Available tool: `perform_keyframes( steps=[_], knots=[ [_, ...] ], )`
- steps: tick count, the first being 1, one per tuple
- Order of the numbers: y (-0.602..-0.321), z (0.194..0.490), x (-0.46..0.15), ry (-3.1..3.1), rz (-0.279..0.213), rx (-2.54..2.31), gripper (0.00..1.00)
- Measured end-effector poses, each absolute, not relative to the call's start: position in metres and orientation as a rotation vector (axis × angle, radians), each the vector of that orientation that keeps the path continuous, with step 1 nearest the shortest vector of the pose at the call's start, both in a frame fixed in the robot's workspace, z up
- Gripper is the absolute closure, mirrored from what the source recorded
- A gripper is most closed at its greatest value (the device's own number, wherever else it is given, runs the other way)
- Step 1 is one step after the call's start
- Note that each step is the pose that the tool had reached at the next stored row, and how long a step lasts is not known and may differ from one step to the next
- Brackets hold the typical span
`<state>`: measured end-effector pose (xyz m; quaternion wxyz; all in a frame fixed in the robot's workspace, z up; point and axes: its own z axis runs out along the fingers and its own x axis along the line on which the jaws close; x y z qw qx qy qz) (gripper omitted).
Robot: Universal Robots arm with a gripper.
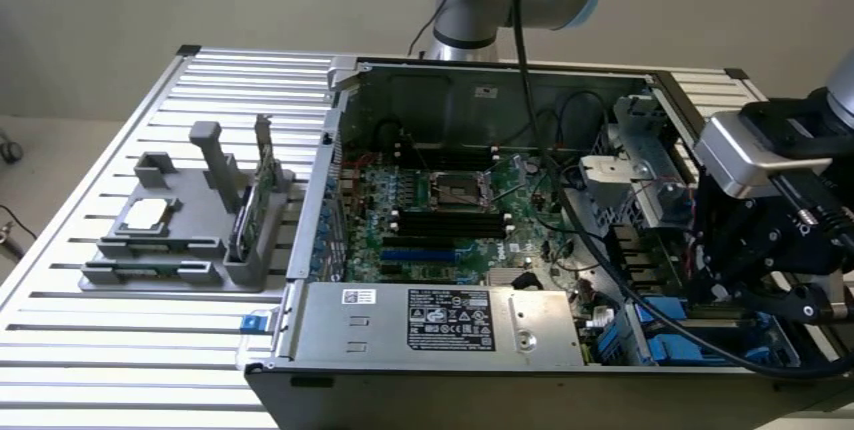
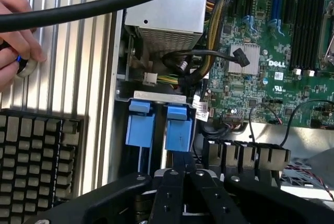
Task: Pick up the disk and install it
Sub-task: 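Insert the disk into the insertion slot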
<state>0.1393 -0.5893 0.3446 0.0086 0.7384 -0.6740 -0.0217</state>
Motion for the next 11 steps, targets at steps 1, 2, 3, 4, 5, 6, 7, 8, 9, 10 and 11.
perform_keyframes(
  steps=[1, 2, 3, 4, 5, 6, 7, 8, 9, 10, 11],
  knots=[
    [-0.589, 0.343, 0.14, -2.105, -0.067, 2.308, 0.89],
    [-0.589, 0.341, 0.14, -2.105, -0.067, 2.308, 0.89],
    [-0.589, 0.339, 0.141, -2.105, -0.066, 2.309, 0.89],
    [-0.589, 0.337, 0.142, -2.105, -0.066, 2.309, 0.89],
    [-0.589, 0.336, 0.143, -2.105, -0.065, 2.31, 0.89],
    [-0.589, 0.334, 0.144, -2.104, -0.065, 2.31, 0.89],
    [-0.589, 0.333, 0.145, -2.105, -0.064, 2.311, 0.89],
    [-0.589, 0.332, 0.146, -2.105, -0.063, 2.311, 0.89],
    [-0.589, 0.332, 0.147, -2.105, -0.061, 2.312, 0.89],
    [-0.589, 0.331, 0.147, -2.106, -0.06, 2.312, 0.89],
    [-0.589, 0.33, 0.147, -2.106, -0.06, 2.313, 0.89]
  ],
)
